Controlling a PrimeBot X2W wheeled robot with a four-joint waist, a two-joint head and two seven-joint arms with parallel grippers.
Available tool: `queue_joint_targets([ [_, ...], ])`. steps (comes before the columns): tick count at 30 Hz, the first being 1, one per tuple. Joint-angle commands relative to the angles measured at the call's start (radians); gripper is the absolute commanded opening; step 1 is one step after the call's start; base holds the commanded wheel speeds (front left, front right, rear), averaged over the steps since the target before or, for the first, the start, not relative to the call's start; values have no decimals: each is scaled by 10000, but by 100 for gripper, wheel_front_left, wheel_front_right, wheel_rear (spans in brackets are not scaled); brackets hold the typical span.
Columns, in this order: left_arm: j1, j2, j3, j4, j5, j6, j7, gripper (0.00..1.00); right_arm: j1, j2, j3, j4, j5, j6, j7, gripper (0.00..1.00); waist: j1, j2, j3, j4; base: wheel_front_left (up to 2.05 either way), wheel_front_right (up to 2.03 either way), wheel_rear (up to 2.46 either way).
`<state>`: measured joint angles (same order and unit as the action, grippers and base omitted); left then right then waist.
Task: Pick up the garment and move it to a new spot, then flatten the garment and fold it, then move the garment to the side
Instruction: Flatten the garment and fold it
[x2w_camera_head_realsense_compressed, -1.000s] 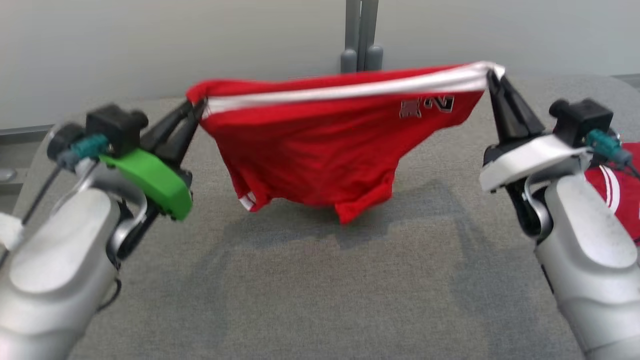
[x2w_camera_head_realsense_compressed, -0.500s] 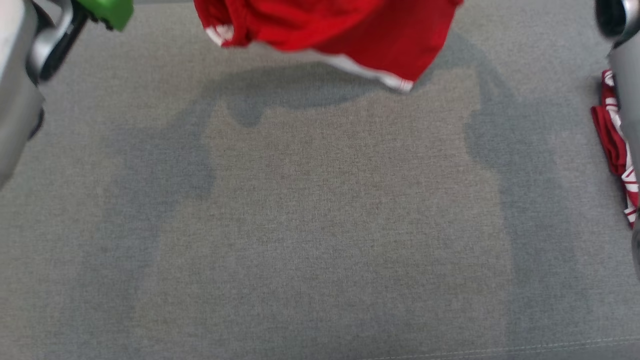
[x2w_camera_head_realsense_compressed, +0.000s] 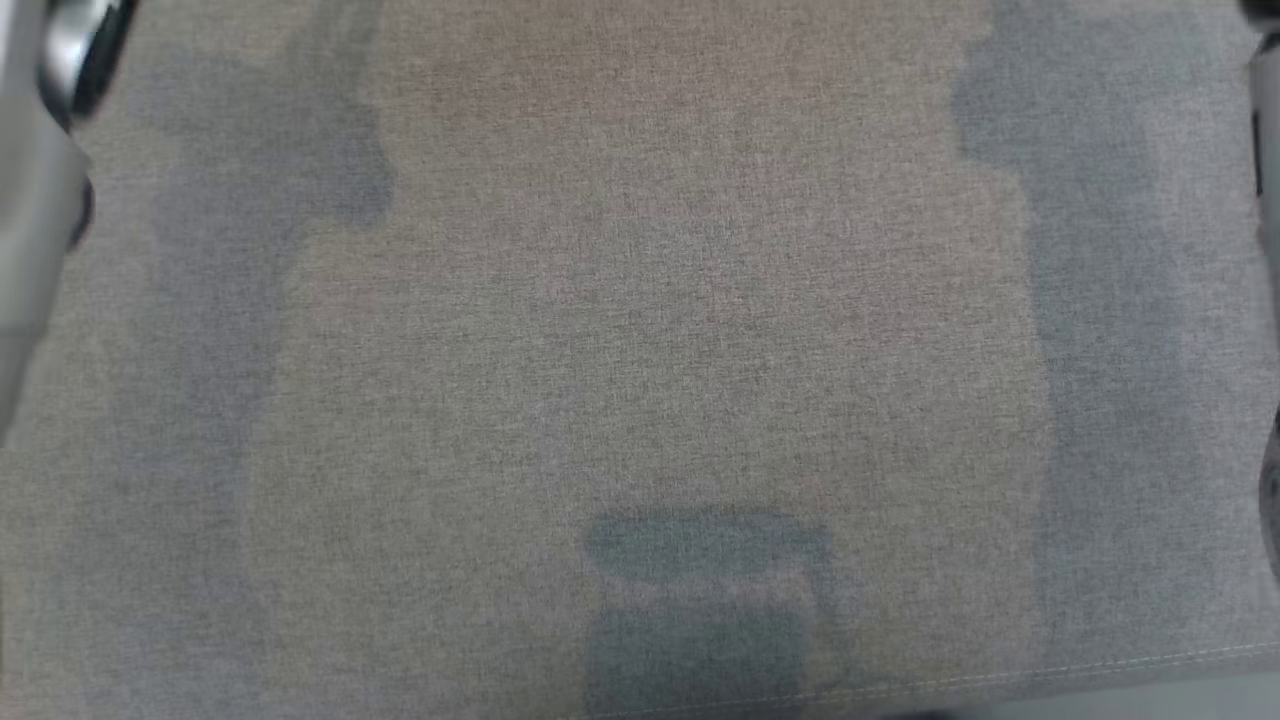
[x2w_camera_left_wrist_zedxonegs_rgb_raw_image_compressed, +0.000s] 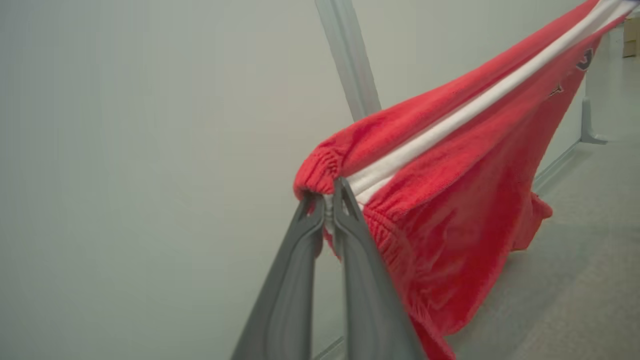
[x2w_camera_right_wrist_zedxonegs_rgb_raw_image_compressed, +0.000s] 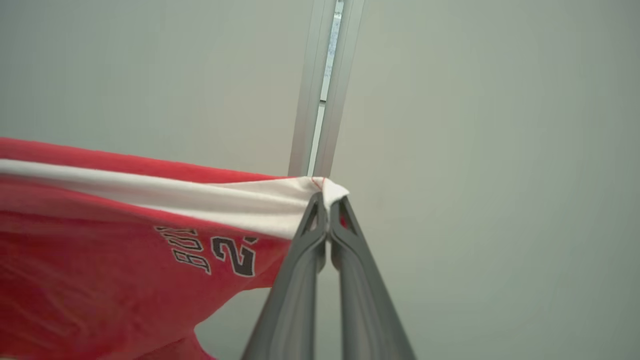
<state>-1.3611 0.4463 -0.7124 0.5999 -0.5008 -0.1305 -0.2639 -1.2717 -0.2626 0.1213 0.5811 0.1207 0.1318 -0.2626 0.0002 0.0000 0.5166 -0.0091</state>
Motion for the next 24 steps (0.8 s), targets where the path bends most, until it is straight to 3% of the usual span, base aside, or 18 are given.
queue_joint_targets([
  [1,694,-30,-73,-95,-255,16,8,0,808,-90,152,-379,459,-25,-24,0,-2,0,367,-143,0,0,0],
  [6,2827,41,-643,-205,-1583,13,5,0,3453,-441,507,-1487,1469,-25,-24,0,-2,0,110,-215,0,0,0],
  [10,4469,-38,-802,-354,-2492,18,6,0,5410,-518,224,-2003,1894,-26,-24,0,-2,0,-339,-198,0,0,0],
  [15,6063,-259,-770,-318,-3172,20,5,0,6904,-354,-149,-1957,2208,-36,-25,0,-2,0,-1027,-210,0,0,0],
  [24,9317,-836,-477,-292,-3467,21,15,0,9209,-130,-284,-1465,2230,-37,-25,0,-2,0,-2919,-364,0,0,0],
])
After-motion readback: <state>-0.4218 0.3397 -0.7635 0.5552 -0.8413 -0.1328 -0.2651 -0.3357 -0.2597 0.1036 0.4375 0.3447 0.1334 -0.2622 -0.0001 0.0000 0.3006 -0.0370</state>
